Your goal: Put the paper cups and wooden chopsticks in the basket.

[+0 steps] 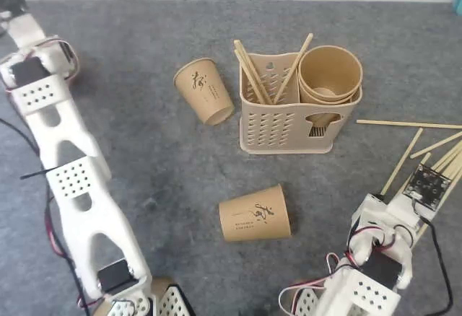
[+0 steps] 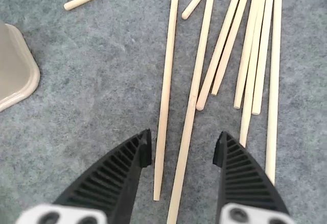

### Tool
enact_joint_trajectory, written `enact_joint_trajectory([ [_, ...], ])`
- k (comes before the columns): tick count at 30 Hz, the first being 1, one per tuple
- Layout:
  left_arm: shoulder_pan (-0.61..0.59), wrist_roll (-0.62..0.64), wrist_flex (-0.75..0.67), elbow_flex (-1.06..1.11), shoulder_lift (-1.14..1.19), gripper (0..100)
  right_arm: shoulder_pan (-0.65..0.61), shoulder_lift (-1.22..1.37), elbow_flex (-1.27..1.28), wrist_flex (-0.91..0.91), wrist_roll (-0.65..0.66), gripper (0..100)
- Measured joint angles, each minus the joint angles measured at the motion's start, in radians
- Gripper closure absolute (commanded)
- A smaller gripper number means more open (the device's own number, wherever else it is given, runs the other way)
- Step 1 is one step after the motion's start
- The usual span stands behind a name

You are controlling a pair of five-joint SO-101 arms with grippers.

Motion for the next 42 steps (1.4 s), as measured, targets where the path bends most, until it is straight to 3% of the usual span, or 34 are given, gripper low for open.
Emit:
enact_joint_trajectory([
  [7,0.002,0.003,-0.075,0.003,0.091,99,0.0,0.0,0.0,0.0,0.0,79.4],
  [16,-0.003,0.003,-0.109,0.005,0.157,99,0.0,0.0,0.0,0.0,0.0,79.4],
  [22,-0.003,-0.003,0.064,0.005,0.087,99,0.0,0.0,0.0,0.0,0.0,79.4],
  [31,-0.017,-0.118,0.391,0.008,-0.181,99,0.0,0.0,0.0,0.0,0.0,79.4],
  [36,-0.025,-0.149,0.405,0.178,-0.305,99,0.0,0.0,0.0,0.0,0.0,79.4],
  [42,-0.011,-0.167,0.405,0.568,-0.466,99,0.0,0.0,0.0,0.038,0.0,79.4],
])
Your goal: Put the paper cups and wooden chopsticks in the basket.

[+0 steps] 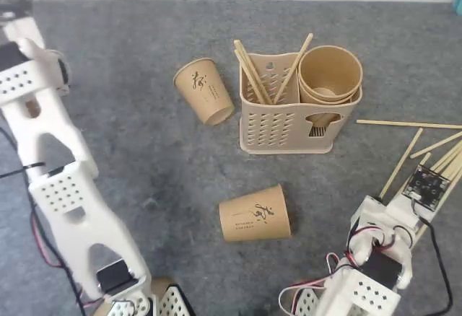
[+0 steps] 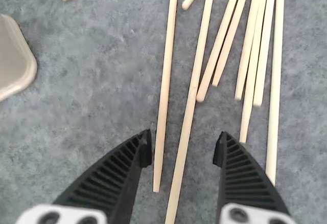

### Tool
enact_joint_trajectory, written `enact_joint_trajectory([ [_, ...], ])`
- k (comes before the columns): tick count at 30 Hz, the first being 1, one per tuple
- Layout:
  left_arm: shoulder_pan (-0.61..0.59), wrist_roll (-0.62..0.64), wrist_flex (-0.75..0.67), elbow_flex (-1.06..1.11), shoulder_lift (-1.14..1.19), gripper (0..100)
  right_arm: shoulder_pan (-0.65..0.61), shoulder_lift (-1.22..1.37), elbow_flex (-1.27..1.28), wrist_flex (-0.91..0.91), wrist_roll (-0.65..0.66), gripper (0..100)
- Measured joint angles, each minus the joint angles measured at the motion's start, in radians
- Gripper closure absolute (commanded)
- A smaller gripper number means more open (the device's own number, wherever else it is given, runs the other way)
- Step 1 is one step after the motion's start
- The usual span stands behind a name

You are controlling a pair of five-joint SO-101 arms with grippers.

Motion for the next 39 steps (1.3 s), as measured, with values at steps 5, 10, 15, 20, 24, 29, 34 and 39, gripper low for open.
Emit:
enact_joint_trajectory([
  [5,0.058,-0.002,0.0,0.273,-0.201,99,0.015,0.0,0.0,0.005,0.0,80.1],
  [10,0.133,-0.002,0.0,0.499,-0.446,99,0.147,0.0,-0.006,-0.012,-0.028,93.1],
  [15,0.203,-0.002,0.0,0.7,-0.672,99,0.146,-0.002,-0.031,-0.021,-0.028,89.1],
  [20,0.285,-0.002,0.0,0.789,-0.867,99,0.146,0.0,-0.078,-0.02,-0.06,88.3],
  [24,0.39,0.002,0.0,0.792,-0.973,99,0.144,0.106,-0.144,-0.02,-0.063,88.4],
  [29,0.523,0.051,0.0,0.792,-1.002,99,0.167,0.391,-0.318,-0.005,-0.063,88.3],
  [34,0.606,0.08,0.0,0.738,-1.002,99,0.288,0.824,-0.605,-0.009,-0.063,88.0],
  [39,0.666,0.117,0.002,0.595,-1.02,99,0.397,1.252,-0.842,-0.06,-0.063,87.9],
])
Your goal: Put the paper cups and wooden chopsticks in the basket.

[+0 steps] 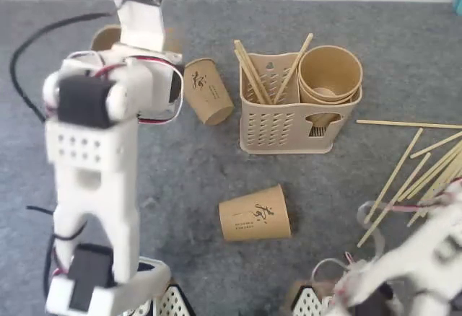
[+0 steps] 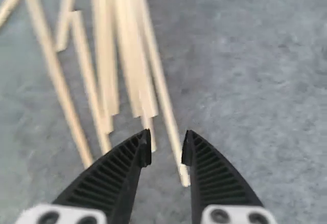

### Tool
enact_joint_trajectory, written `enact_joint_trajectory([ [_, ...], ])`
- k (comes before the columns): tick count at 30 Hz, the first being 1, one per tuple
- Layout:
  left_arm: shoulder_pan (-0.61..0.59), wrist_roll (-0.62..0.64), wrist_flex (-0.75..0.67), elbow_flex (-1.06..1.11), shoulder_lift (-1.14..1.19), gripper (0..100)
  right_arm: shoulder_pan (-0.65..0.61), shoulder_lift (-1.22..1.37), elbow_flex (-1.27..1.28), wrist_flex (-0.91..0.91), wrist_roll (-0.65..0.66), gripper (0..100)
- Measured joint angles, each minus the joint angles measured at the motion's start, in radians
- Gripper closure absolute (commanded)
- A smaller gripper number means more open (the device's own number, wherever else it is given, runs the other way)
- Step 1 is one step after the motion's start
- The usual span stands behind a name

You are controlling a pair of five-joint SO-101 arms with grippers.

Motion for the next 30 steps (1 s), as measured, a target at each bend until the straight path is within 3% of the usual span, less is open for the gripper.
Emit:
enact_joint_trajectory([
  [8,0.262,0.064,0.0,-0.167,-0.123,99,0.029,0.437,-0.068,-0.164,0.0,88.0],
  [19,0.632,0.072,-0.002,-0.328,0.011,99,0.126,0.482,-0.087,-0.238,0.035,88.1],
  [23,0.695,0.051,-0.006,-0.393,0.147,99,0.147,0.482,-0.087,-0.242,0.086,88.2],
  [30,0.695,-0.032,-0.008,-0.545,0.394,99,0.163,0.482,-0.087,-0.244,0.124,88.3],
])
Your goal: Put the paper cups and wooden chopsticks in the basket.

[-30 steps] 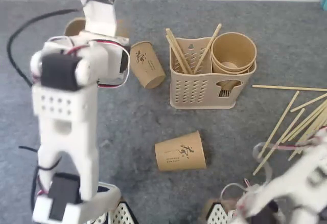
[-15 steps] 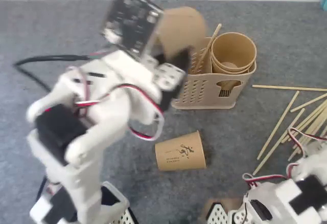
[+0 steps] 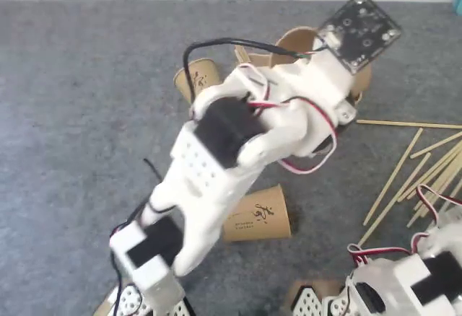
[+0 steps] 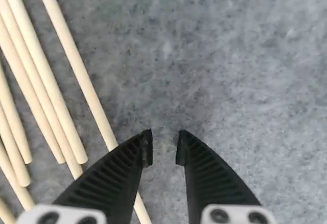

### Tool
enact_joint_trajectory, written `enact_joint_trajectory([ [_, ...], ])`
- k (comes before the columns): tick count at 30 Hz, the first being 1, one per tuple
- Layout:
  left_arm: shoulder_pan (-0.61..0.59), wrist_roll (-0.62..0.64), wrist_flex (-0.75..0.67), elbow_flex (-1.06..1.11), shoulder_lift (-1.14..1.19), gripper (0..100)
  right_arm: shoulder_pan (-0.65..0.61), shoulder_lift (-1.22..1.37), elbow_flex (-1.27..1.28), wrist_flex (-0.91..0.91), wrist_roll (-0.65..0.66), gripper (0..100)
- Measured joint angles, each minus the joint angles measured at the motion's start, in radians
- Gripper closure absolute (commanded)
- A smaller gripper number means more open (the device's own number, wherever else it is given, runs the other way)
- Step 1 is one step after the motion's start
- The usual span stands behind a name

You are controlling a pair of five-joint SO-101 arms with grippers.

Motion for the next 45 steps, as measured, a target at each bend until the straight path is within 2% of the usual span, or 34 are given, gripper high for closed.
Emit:
enact_joint_trajectory([
  [9,-0.078,-0.149,-0.02,-0.207,0.258,99,0.009,0.0,0.0,0.0,0.021,88.3],
  [14,-0.083,-0.241,0.002,-0.253,0.278,99,0.017,0.0,0.0,0.0,0.025,88.3],
  [27,-0.086,-0.439,0.008,-0.212,0.279,99,0.018,0.0,0.0,0.0,0.025,88.3],
  [37,-0.137,-0.503,0.008,-0.132,0.282,98,0.018,0.0,0.0,0.0,0.025,88.3],
  [43,-0.14,-0.528,0.008,-0.117,0.282,80,0.018,0.0,0.0,0.0,0.025,88.3],
  [45,-0.141,-0.528,0.008,-0.117,0.282,78,0.018,0.0,0.0,0.0,0.025,88.3],
])
